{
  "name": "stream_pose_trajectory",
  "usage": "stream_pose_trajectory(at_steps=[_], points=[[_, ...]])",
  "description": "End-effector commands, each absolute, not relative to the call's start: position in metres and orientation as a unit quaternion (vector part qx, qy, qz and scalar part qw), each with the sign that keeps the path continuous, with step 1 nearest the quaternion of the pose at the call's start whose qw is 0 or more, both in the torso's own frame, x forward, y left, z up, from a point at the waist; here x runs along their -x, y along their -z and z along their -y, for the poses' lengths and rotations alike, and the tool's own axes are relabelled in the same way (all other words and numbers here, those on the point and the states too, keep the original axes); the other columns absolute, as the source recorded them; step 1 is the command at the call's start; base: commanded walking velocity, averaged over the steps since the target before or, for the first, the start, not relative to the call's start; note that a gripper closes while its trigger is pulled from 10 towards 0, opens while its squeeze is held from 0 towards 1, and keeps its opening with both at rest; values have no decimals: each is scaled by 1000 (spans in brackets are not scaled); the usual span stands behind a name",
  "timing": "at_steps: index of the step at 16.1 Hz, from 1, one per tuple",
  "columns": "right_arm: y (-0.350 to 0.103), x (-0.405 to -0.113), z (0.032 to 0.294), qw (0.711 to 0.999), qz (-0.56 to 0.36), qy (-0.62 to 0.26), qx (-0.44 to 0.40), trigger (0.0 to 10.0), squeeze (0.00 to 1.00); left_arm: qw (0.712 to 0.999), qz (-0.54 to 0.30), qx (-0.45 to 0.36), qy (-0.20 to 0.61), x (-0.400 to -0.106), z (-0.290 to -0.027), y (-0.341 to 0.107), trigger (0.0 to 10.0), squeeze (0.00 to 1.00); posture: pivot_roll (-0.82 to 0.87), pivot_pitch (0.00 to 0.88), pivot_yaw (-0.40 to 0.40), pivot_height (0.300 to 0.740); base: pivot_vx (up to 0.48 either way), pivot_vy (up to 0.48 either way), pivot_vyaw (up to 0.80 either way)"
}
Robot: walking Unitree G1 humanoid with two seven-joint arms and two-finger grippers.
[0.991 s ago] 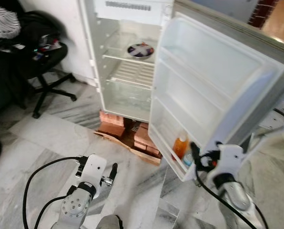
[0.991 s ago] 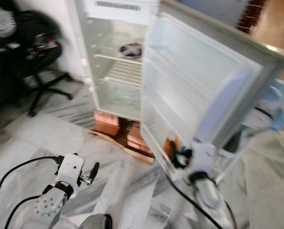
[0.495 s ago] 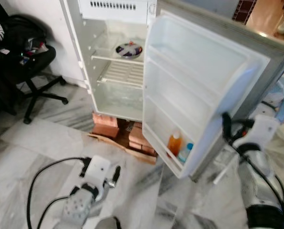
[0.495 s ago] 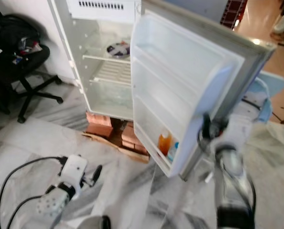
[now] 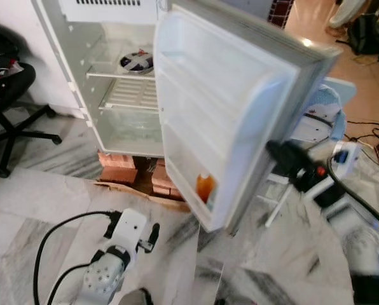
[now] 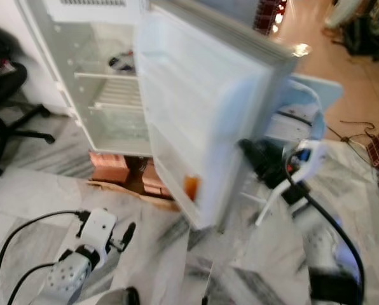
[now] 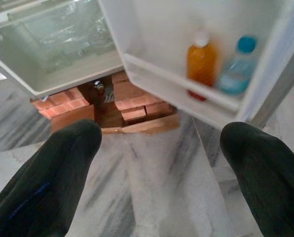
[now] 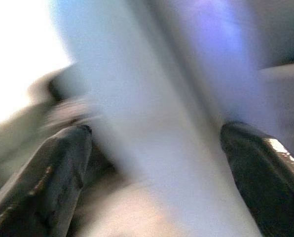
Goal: Restocking fridge
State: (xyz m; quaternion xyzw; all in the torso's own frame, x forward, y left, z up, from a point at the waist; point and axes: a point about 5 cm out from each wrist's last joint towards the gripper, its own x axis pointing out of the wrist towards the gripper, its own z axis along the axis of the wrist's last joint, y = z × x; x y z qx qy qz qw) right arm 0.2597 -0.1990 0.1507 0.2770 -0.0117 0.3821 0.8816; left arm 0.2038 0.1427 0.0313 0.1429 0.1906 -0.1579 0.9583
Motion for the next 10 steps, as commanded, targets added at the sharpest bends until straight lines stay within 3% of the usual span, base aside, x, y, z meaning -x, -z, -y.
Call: stream_pose_trajectory(at_steps=[1, 2, 4, 8, 10], points=[[-181, -231, 163, 786, 36, -539, -300, 10000, 0, 954, -209, -155, 151, -194, -152, -27, 10000, 0, 177, 111, -32, 740, 0, 0, 0], [-180, -222, 160, 770, 24, -555, -313, 10000, 0, 953, -214, -157, 149, -191, -155, -26, 10000, 0, 179, 112, -34, 740, 0, 0, 0], [-136, -177, 156, 740, -103, -582, -321, 10000, 0, 952, -233, -155, 121, -174, -169, -22, 10000, 0, 199, 135, -47, 740, 0, 0, 0], [-100, -160, 163, 736, -204, -582, -280, 10000, 0, 951, -233, -167, 119, -173, -172, -24, 10000, 0, 215, 134, -42, 740, 0, 0, 0], [-99, -170, 163, 757, -197, -564, -265, 10000, 0, 950, -231, -172, 122, -174, -172, -25, 10000, 0, 219, 132, -36, 740, 0, 0, 0]])
